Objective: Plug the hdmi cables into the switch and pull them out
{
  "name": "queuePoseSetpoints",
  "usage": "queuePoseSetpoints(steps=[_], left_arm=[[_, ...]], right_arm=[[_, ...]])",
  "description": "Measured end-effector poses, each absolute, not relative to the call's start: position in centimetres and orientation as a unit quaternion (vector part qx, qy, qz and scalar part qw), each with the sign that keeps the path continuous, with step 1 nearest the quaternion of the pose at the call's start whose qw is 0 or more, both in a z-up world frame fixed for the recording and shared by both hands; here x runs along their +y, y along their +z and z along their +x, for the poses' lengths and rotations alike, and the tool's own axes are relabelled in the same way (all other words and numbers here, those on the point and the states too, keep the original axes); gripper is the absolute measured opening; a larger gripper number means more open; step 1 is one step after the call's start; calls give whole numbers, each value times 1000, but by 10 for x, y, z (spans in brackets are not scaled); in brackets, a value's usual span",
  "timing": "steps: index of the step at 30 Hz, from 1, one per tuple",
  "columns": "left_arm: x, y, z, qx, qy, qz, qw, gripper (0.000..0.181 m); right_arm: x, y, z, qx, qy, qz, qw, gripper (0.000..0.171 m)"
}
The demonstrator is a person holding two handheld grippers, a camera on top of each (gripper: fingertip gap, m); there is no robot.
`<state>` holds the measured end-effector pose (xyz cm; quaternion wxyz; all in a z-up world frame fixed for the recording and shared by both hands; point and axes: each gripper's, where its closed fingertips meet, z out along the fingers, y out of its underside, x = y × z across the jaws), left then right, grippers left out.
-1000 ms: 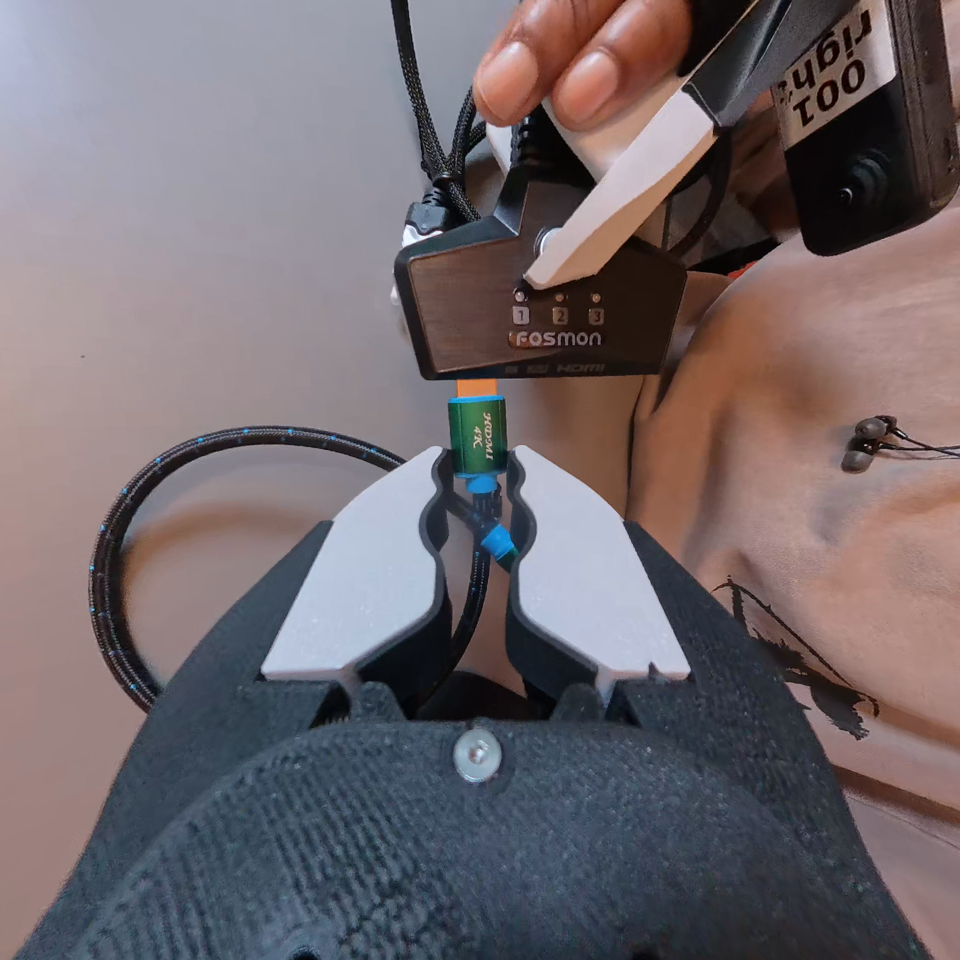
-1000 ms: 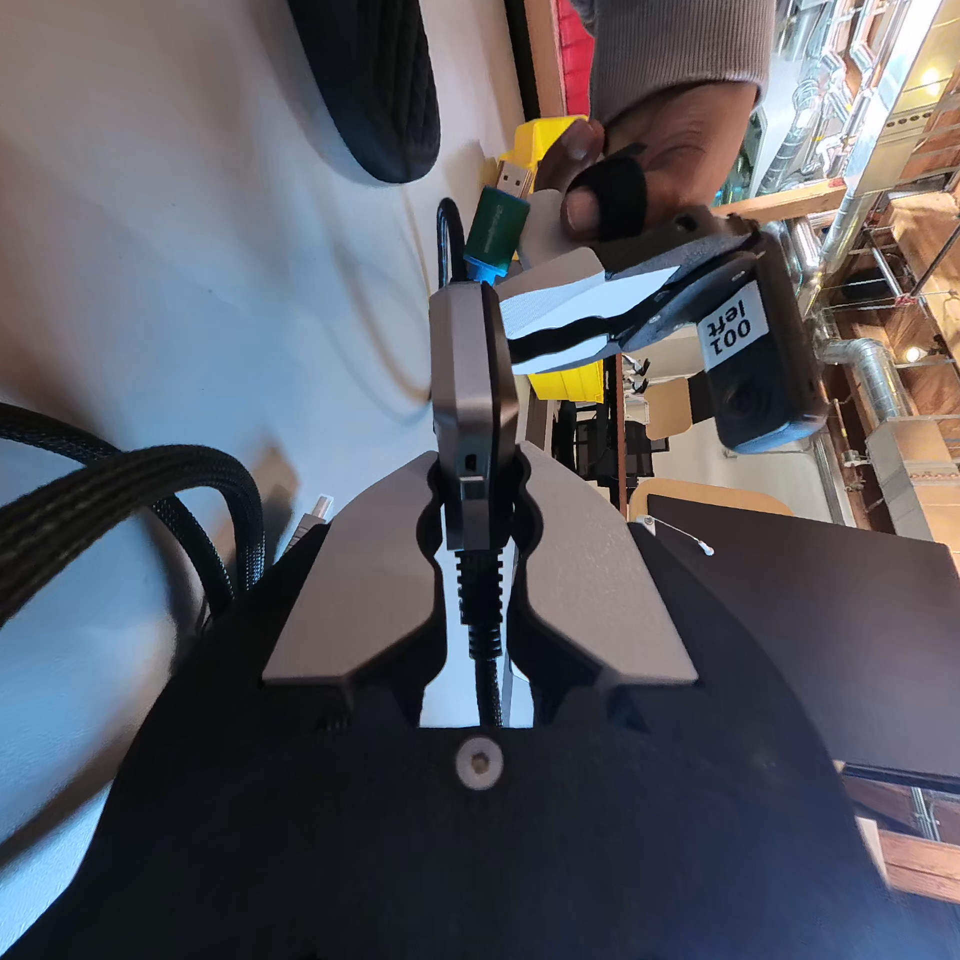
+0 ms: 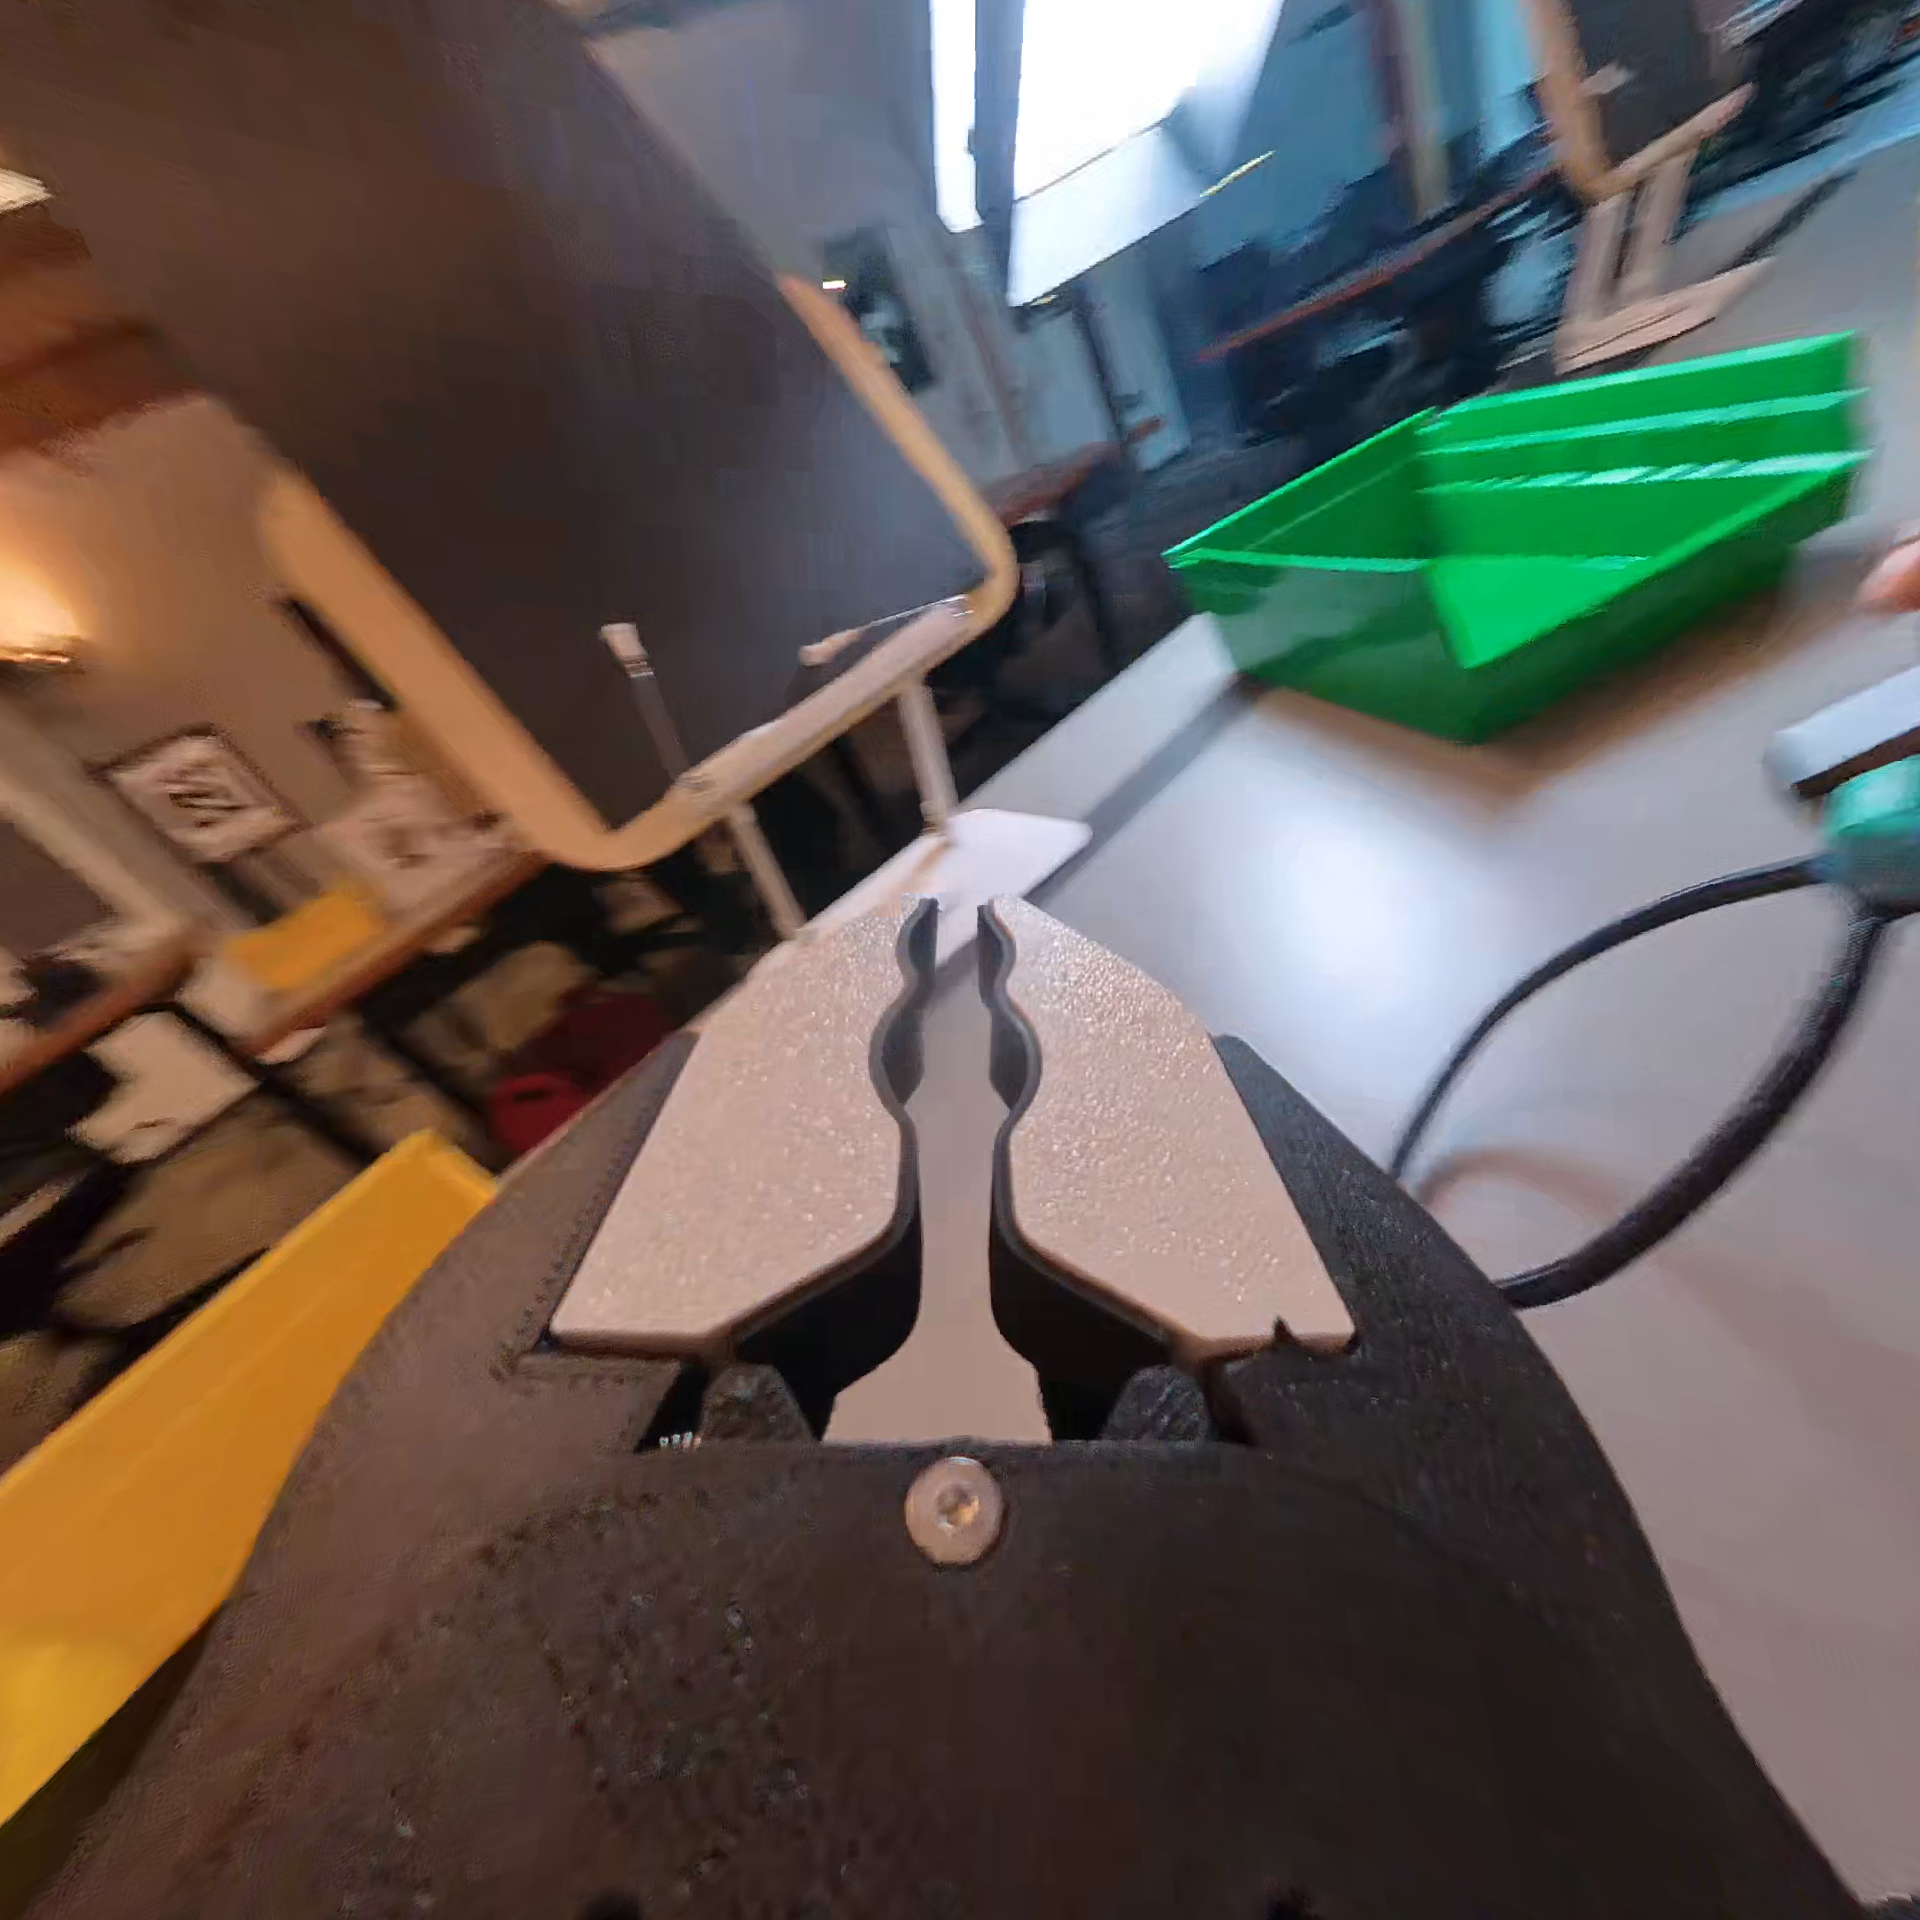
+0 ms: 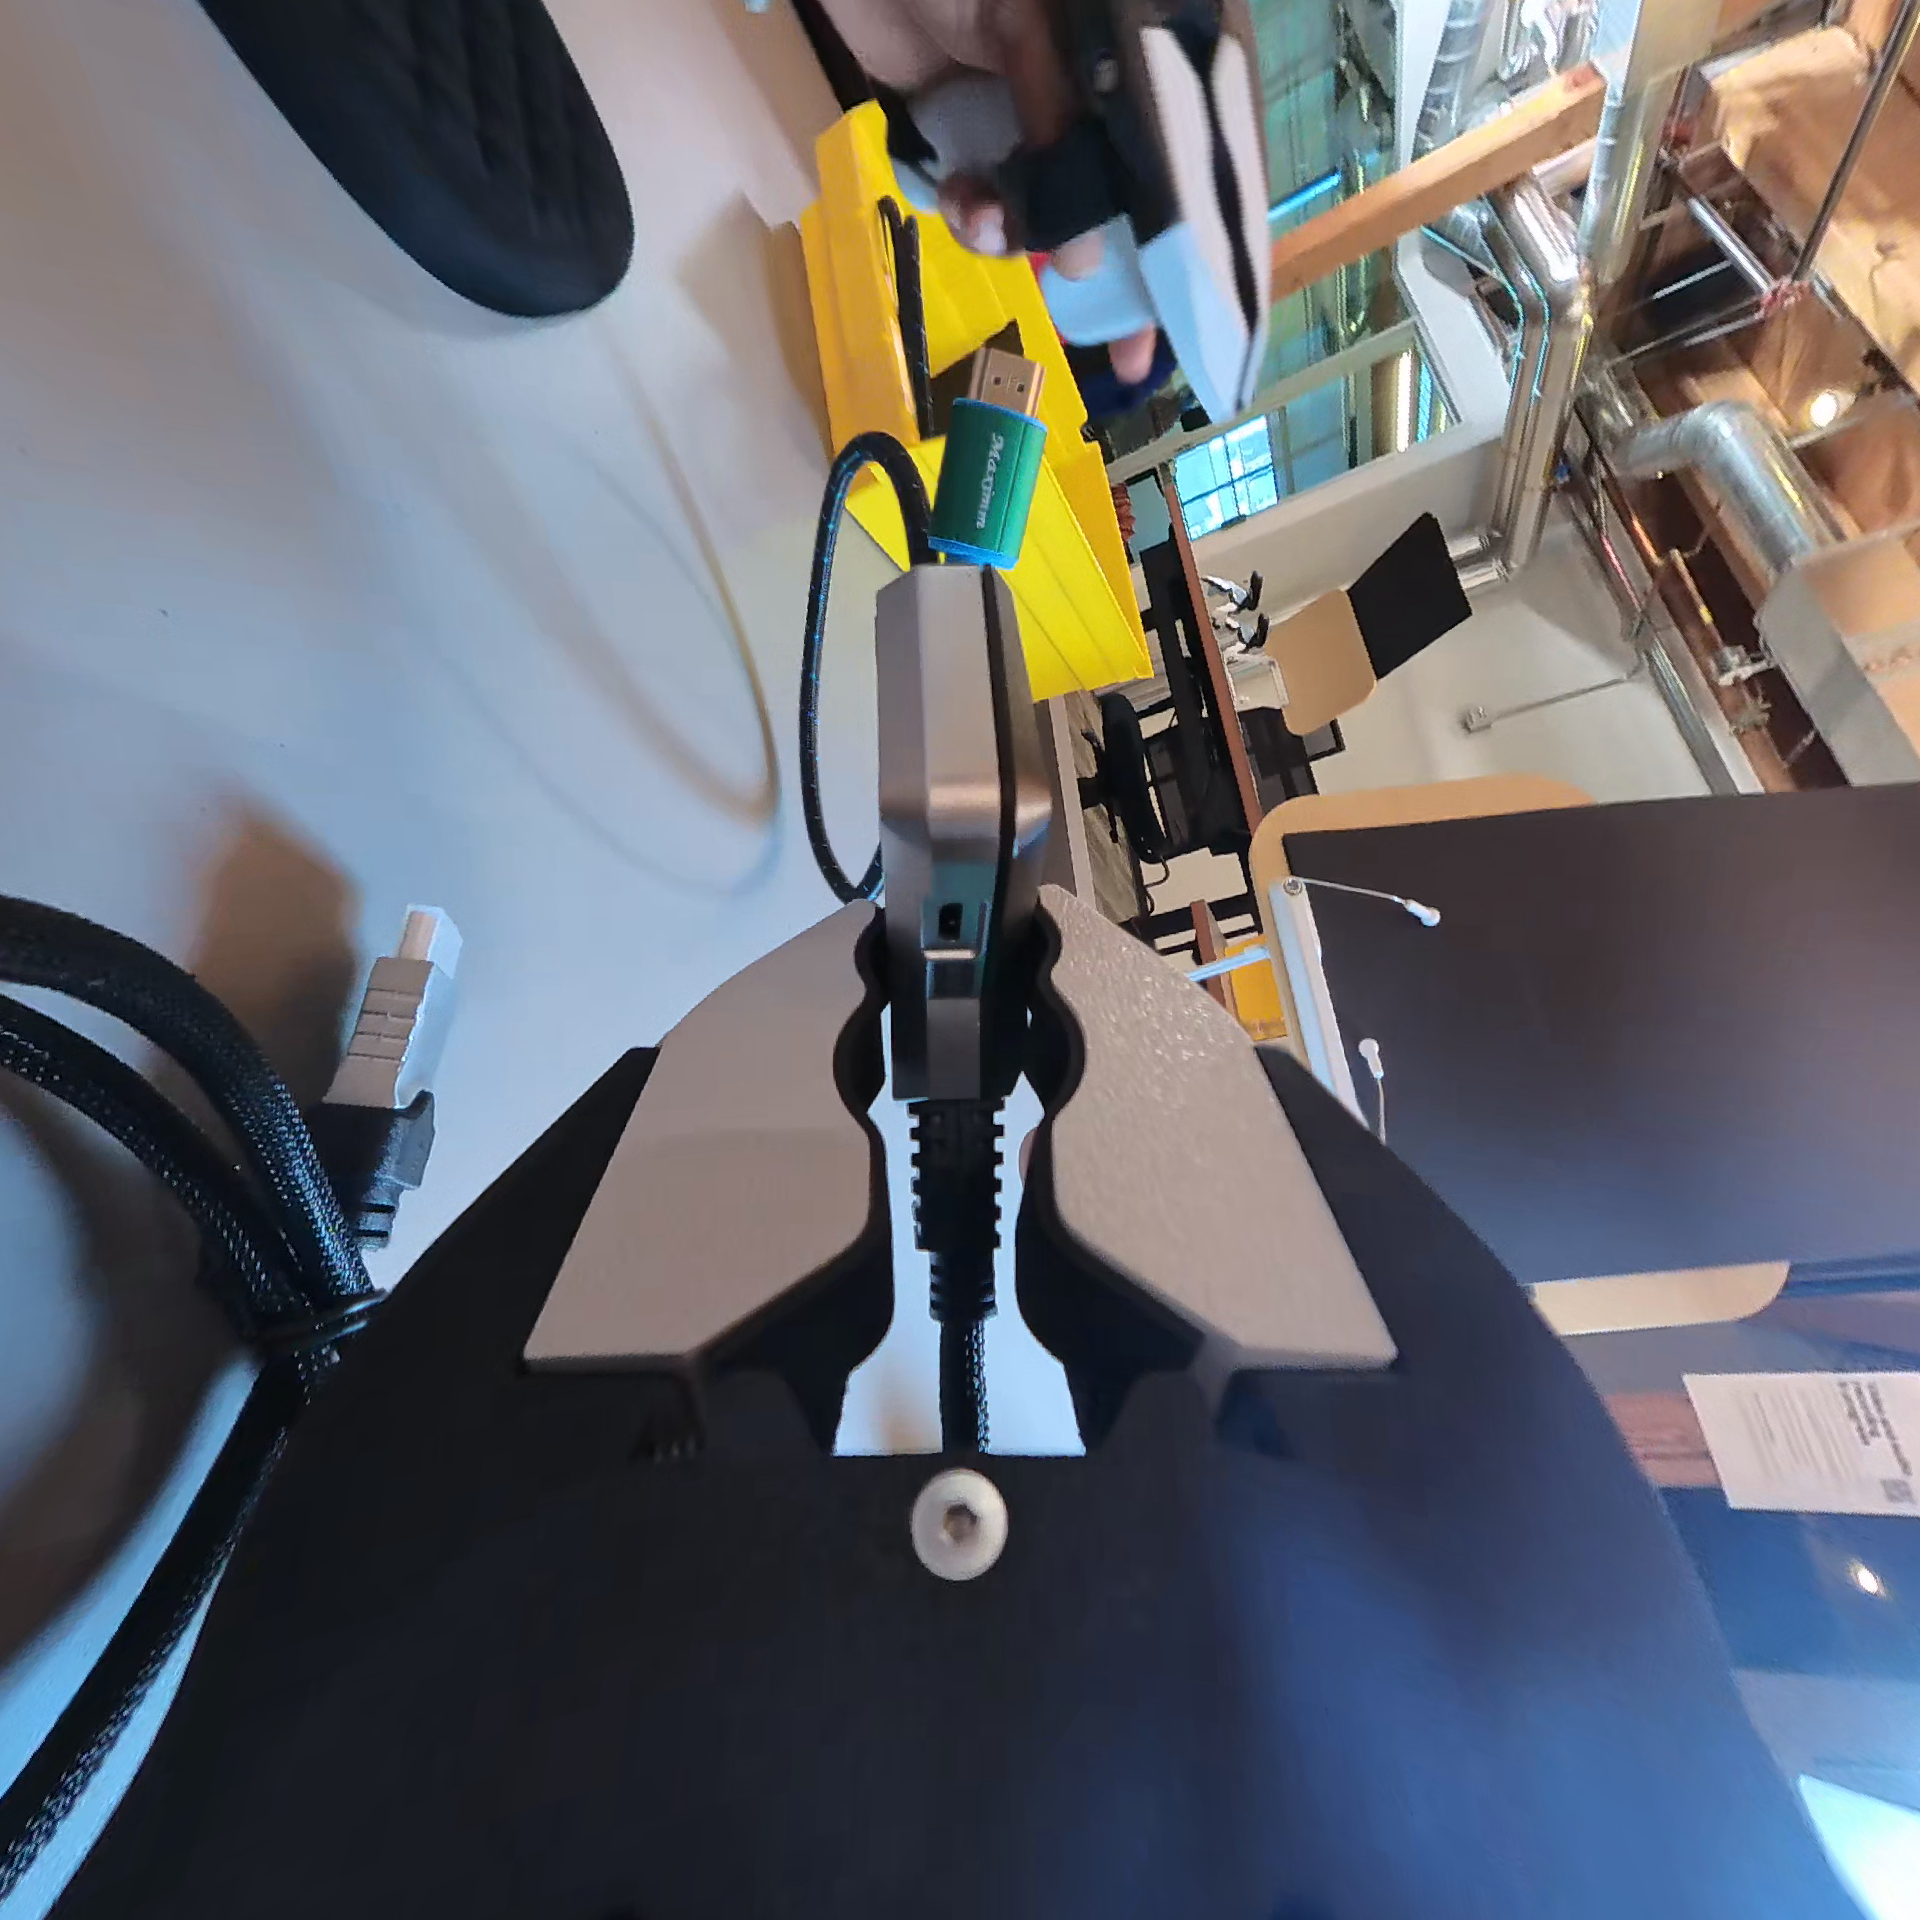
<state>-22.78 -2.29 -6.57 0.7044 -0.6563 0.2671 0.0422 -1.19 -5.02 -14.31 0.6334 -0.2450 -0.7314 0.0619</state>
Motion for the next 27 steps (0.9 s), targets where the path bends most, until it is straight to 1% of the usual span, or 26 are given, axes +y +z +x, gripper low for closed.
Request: queuePoseSetpoints(steps=[1,4,8,11,14,17,19,20,21,22,23,25,27], left_arm=[[-23,-67,-245,258,86,-655,705,7],[-28,-79,-283,267,176,-685,655,7],[-43,-82,-317,279,181,-727,600,9],[-54,-93,-336,304,173,-760,547,18],[-64,-121,-345,333,166,-795,478,30],[-70,-150,-354,365,213,-811,405,39],[-73,-169,-364,389,250,-815,348,41],[-73,-177,-370,400,271,-814,323,40],[-73,-181,-377,410,299,-808,300,33],[-72,-179,-385,422,336,-794,282,15],[-71,-174,-388,437,357,-778,274,8],[-71,-156,-383,432,356,-777,288,7],[-67,-121,-380,406,356,-769,343,7]], right_arm=[[-49,-143,-12,-731,62,-248,633,23],[-44,-145,-11,-729,60,-257,631,23],[-39,-146,-10,-729,64,-265,627,23],[-35,-146,-9,-728,68,-271,626,23],[-33,-145,-7,-727,72,-275,625,23],[-31,-145,-6,-726,75,-280,624,23],[-30,-145,-6,-726,76,-283,623,23],[-29,-146,-7,-725,77,-284,622,23],[-29,-145,-7,-725,77,-285,622,23],[-28,-145,-6,-725,77,-285,622,23],[-27,-145,-7,-725,78,-286,622,23],[-28,-146,-7,-723,79,-288,622,23],[-27,-146,-7,-723,82,-291,621,23]])
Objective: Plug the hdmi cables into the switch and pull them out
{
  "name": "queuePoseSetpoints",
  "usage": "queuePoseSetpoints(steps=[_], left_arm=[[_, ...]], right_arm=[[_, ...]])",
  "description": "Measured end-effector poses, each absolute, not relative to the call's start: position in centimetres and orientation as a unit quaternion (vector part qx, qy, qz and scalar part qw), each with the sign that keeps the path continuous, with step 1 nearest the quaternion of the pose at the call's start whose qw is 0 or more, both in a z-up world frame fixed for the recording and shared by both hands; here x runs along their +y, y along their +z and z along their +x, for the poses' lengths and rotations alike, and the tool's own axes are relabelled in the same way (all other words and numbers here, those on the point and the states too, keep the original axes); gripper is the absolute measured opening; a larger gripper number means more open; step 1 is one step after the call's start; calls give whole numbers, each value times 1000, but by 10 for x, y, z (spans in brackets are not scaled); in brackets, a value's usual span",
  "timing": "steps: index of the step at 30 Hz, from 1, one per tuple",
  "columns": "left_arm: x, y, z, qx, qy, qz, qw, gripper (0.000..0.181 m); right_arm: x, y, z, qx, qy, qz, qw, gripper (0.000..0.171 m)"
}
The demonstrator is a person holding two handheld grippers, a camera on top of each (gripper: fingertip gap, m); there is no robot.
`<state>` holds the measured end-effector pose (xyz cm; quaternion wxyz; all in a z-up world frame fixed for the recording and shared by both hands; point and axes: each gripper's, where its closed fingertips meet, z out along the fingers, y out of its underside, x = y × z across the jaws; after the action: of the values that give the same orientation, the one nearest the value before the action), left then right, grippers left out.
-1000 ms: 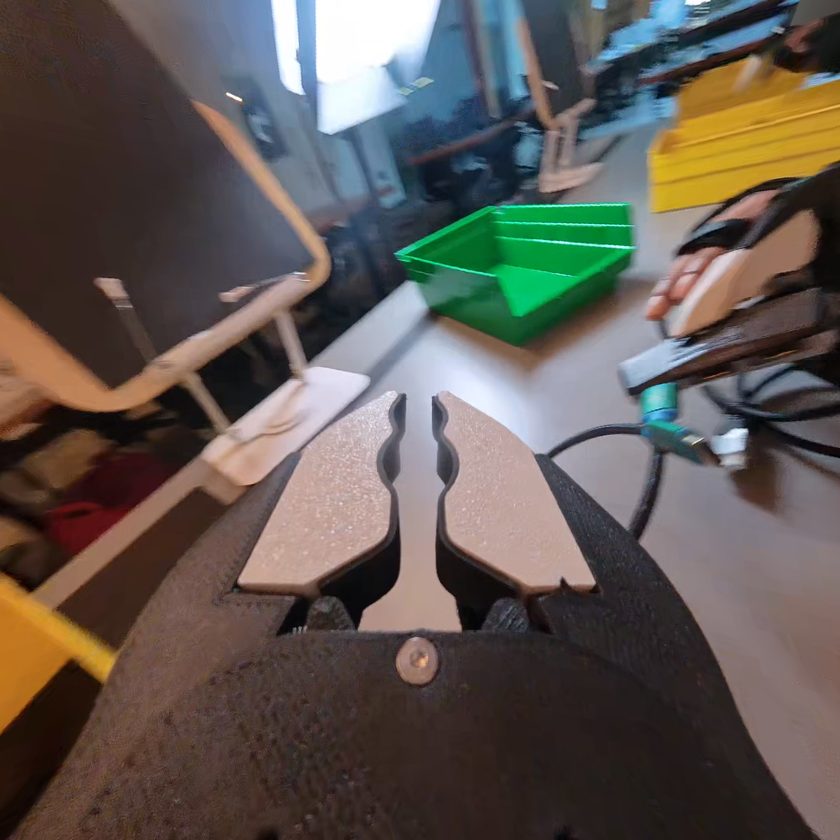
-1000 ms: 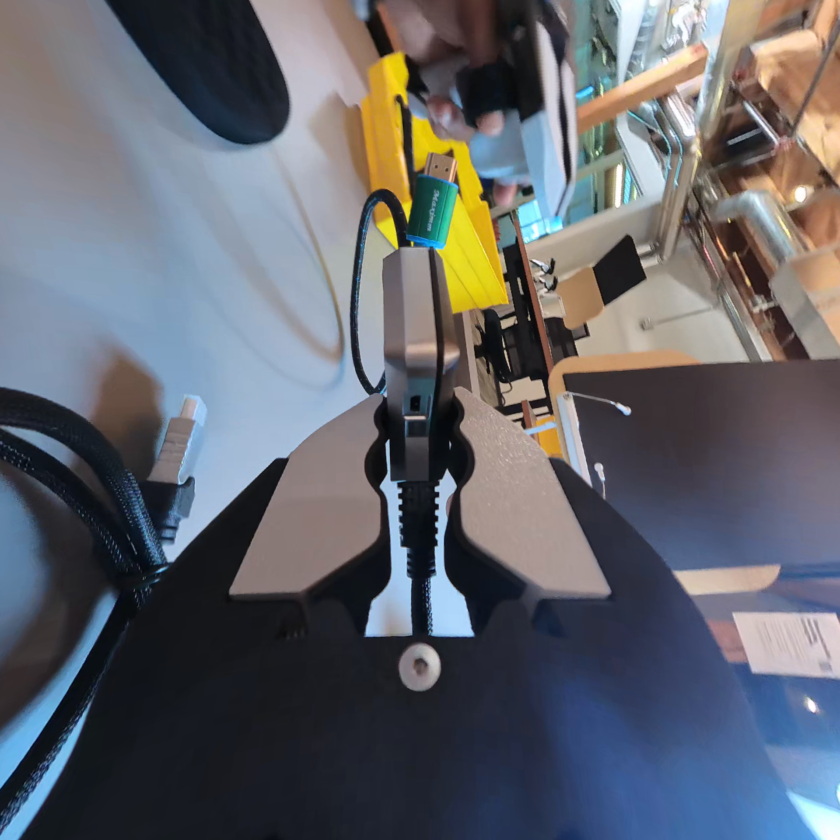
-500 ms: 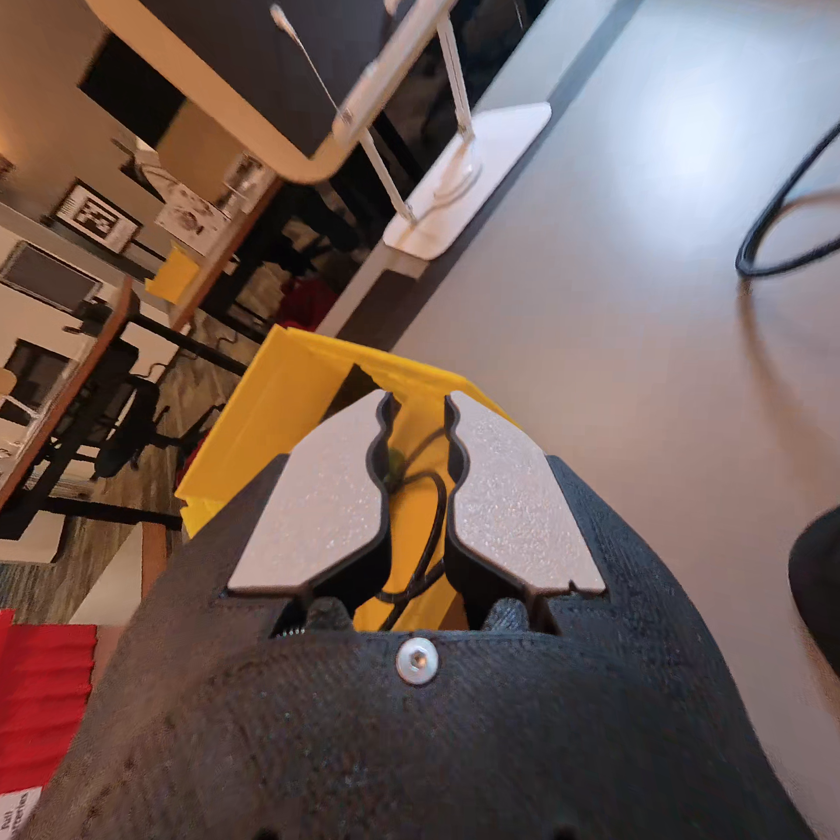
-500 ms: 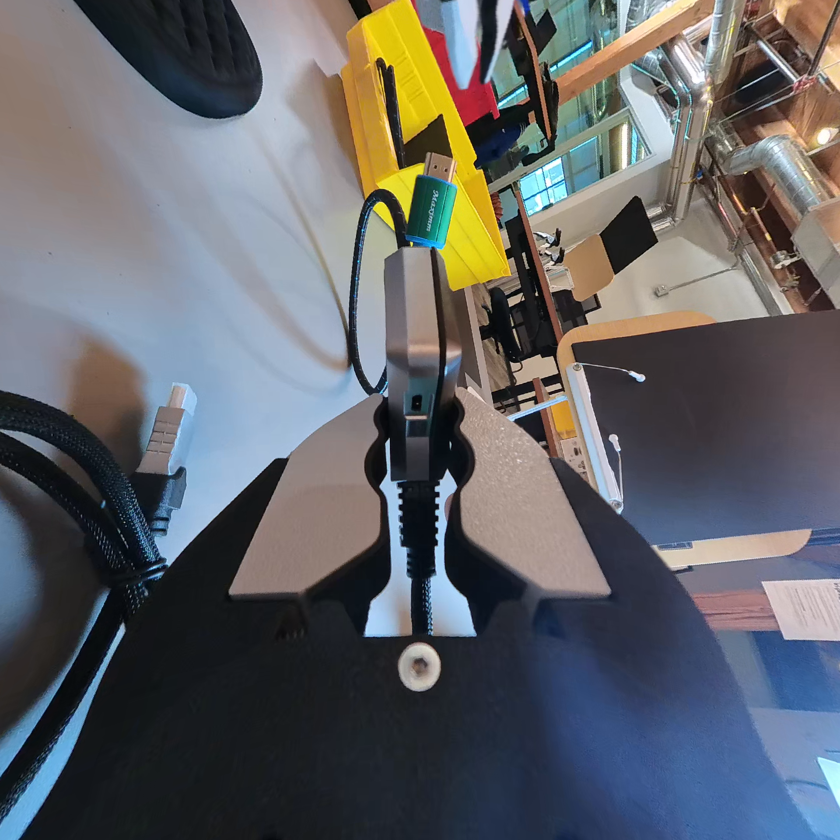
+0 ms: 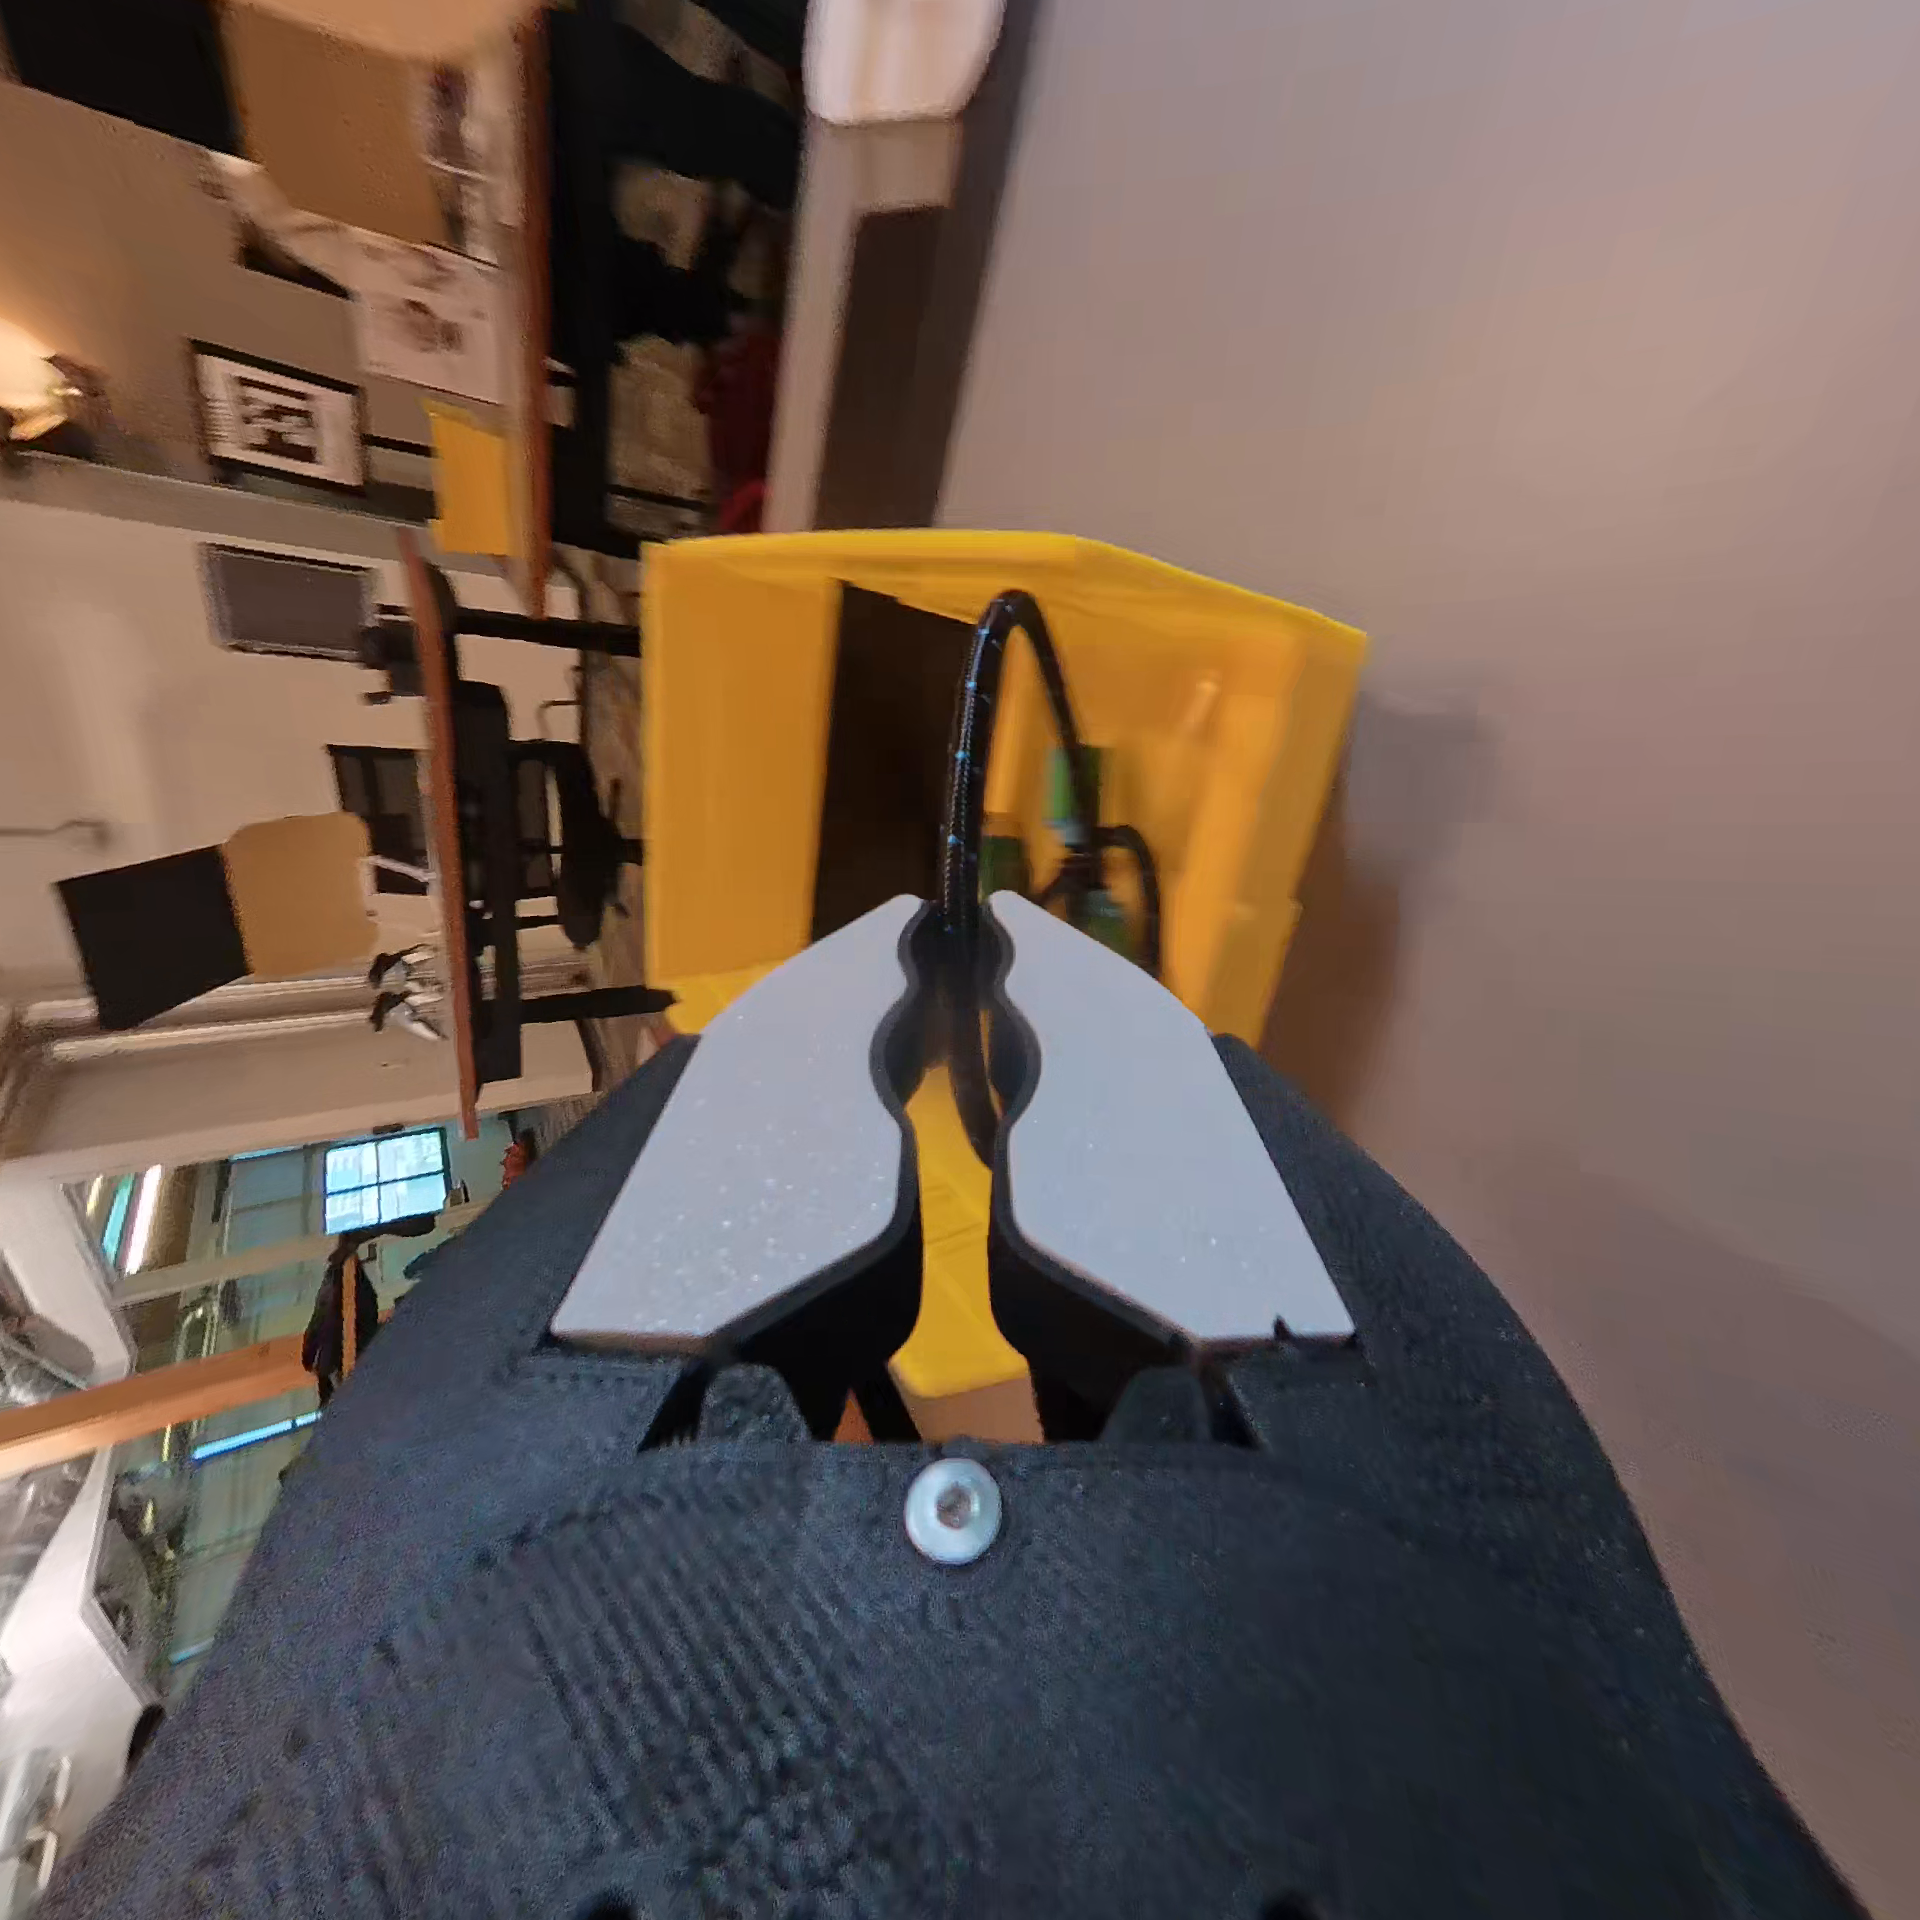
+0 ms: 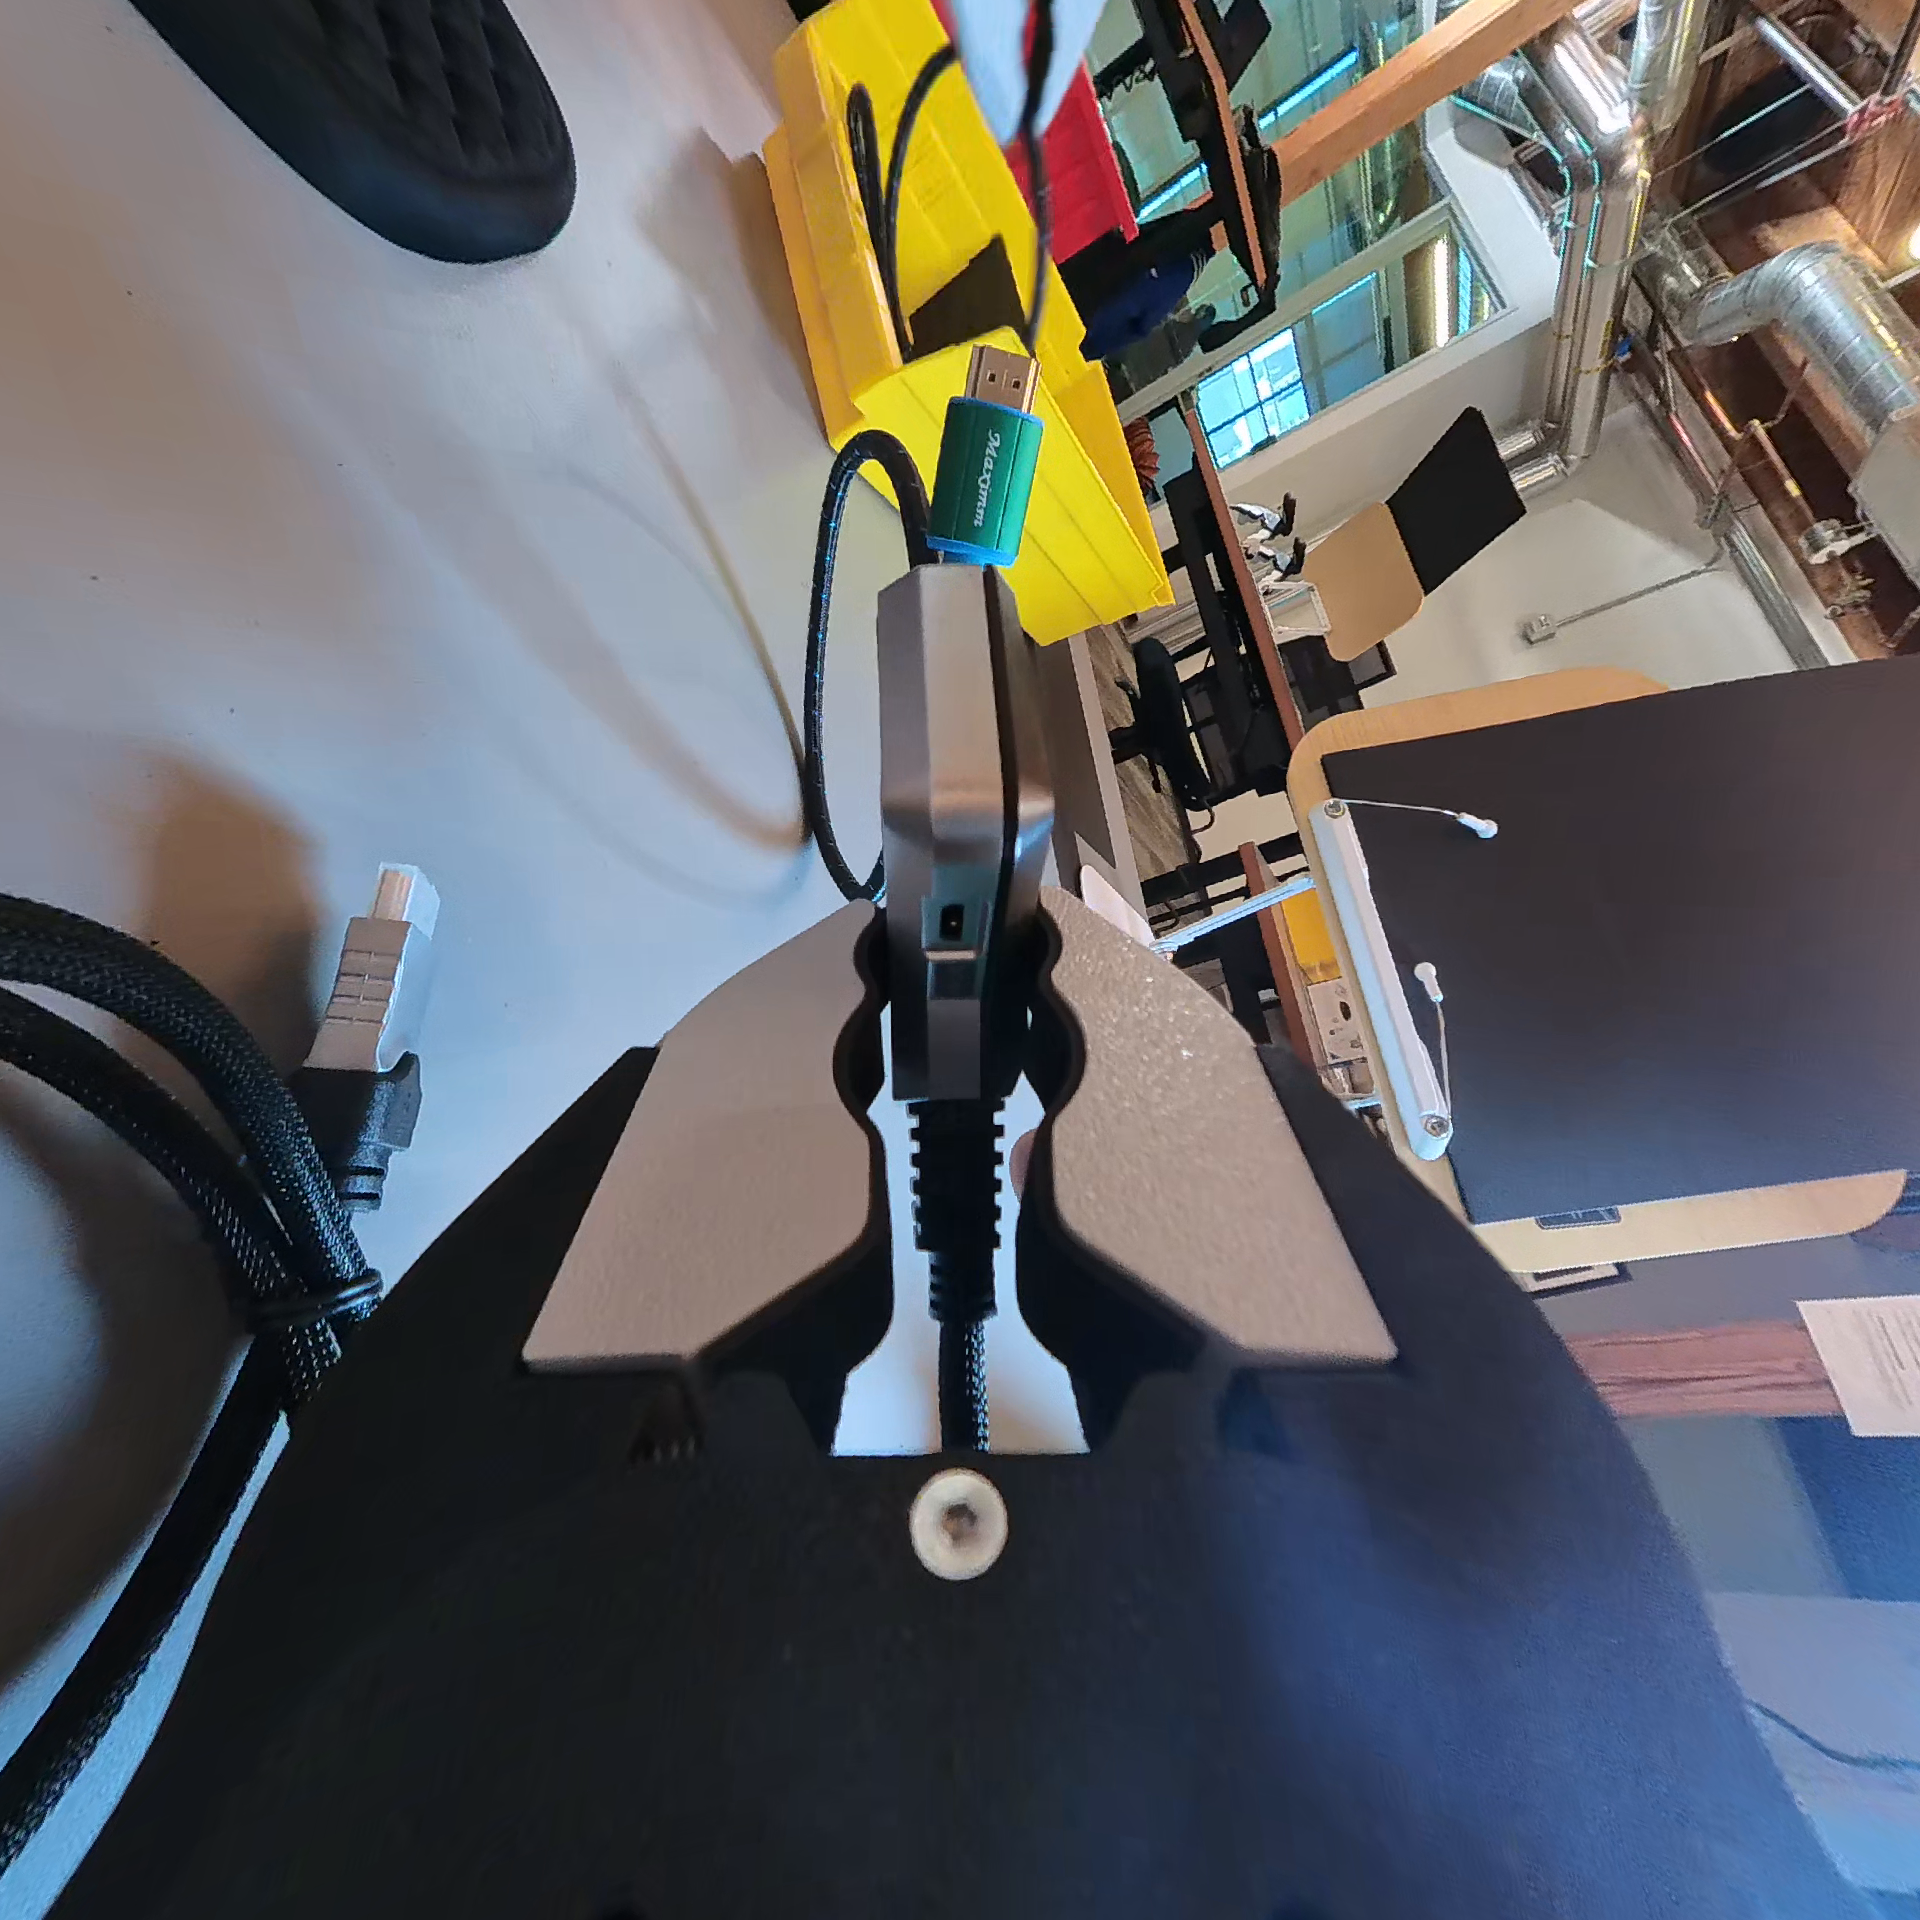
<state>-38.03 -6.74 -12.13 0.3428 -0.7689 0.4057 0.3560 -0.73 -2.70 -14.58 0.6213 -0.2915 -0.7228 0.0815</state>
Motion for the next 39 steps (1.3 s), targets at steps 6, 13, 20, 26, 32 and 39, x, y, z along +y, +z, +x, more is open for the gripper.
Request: queuePoseSetpoints(steps=[6,13,20,26,32,39], left_arm=[[-71,-14,-361,307,307,-721,539,8],[-82,5,-253,269,19,-725,634,7],[-51,-113,-184,240,-150,-806,520,8],[-19,-168,-197,233,-99,-846,469,17],[-29,-163,-149,282,-134,-834,455,35],[-54,-239,-80,372,-138,-873,284,58]], right_arm=[[-27,-143,-7,-718,86,-301,621,23],[-15,-130,-1,-696,87,-318,638,23],[12,-119,22,-659,71,-353,660,23],[19,-127,26,-663,61,-358,655,23],[22,-128,27,-664,60,-362,651,23],[26,-131,32,-674,15,-344,654,23]])
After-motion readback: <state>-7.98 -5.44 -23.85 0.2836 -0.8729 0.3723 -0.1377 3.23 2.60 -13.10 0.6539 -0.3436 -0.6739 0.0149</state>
